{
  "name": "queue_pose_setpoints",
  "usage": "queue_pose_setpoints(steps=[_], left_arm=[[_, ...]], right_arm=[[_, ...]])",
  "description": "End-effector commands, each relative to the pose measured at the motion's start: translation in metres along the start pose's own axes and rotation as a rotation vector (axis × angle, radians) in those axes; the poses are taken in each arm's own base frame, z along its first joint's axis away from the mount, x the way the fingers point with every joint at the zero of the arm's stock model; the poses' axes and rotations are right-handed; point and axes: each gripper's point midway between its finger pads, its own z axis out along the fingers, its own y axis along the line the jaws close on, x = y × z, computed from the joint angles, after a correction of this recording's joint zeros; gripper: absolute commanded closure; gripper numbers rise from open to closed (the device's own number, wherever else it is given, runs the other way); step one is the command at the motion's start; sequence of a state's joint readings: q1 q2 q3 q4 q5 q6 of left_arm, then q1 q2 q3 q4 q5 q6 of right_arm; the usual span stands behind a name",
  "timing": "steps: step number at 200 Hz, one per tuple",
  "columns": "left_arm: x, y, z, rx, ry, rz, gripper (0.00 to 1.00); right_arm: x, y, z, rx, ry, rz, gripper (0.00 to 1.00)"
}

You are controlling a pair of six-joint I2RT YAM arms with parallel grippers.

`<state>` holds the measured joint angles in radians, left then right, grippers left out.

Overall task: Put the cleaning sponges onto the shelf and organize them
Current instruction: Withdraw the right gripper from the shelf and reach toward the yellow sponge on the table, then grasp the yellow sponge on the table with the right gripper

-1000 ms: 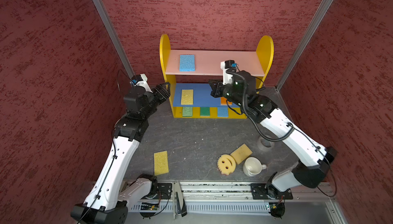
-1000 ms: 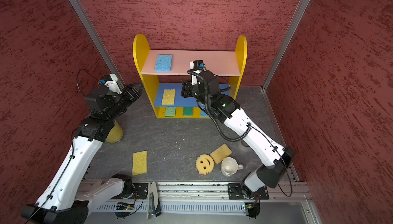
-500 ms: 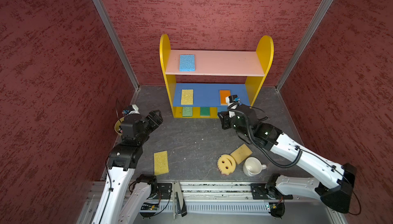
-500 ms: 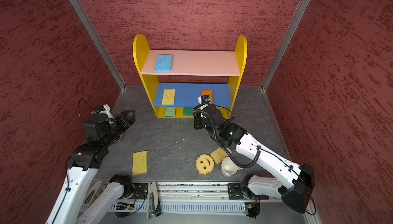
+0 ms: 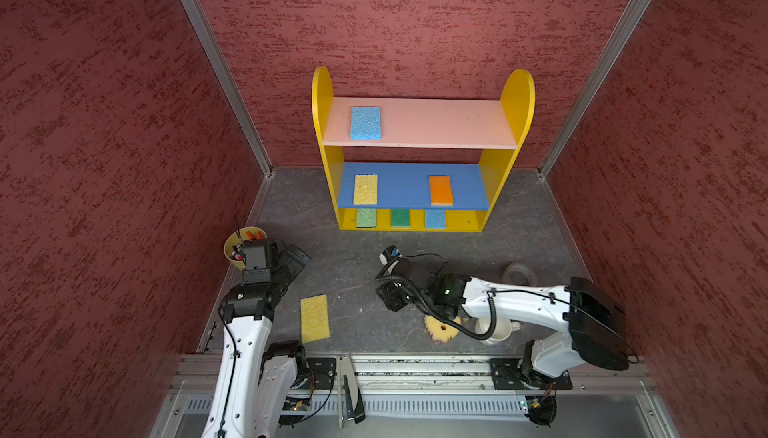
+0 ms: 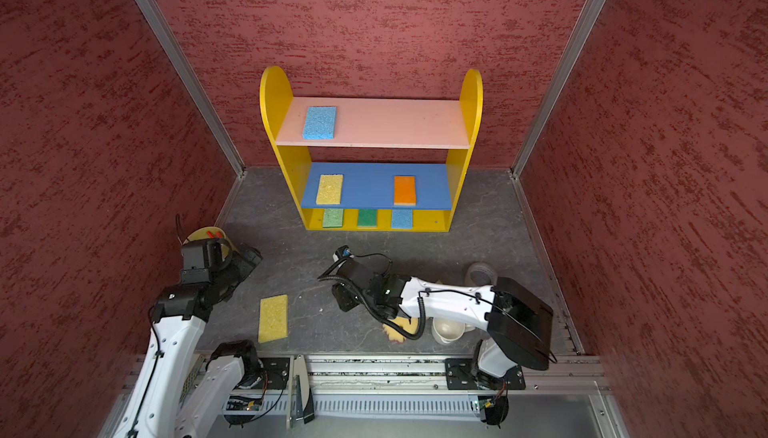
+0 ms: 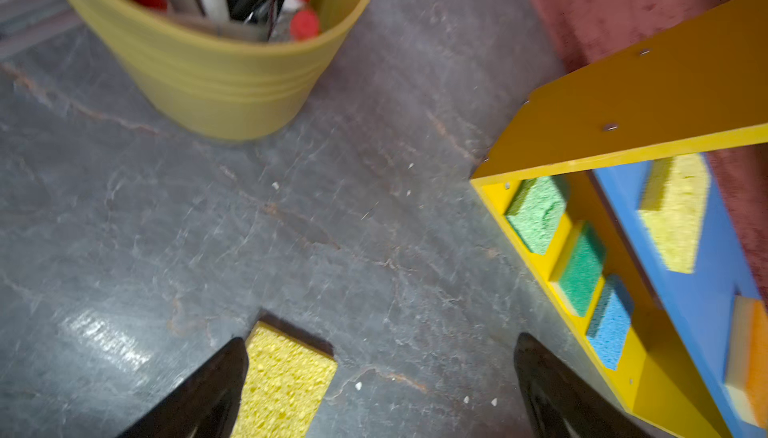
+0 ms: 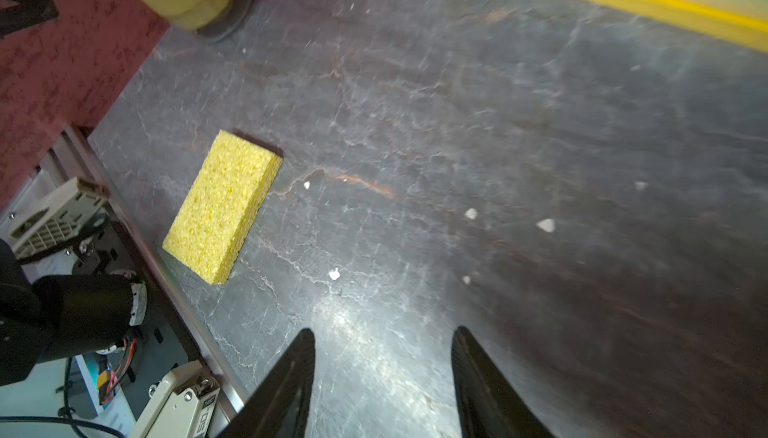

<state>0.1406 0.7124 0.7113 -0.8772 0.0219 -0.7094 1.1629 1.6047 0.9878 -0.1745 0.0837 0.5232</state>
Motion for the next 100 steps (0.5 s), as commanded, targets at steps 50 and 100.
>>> queue_pose_setpoints(steps=[50,100], left_arm=[[0.02,0.019,0.01,-0.014,0.068,-0.052,0.04],[0.019,0.022,0.014,-0.028,0.065,-0.07,0.09]], right_arm=[[-0.004,0.076,0.074,-0.239,0.127,-0.128,0.46],[-0.016,0.107,0.105,-0.317,0.179,-0.163,0.46]])
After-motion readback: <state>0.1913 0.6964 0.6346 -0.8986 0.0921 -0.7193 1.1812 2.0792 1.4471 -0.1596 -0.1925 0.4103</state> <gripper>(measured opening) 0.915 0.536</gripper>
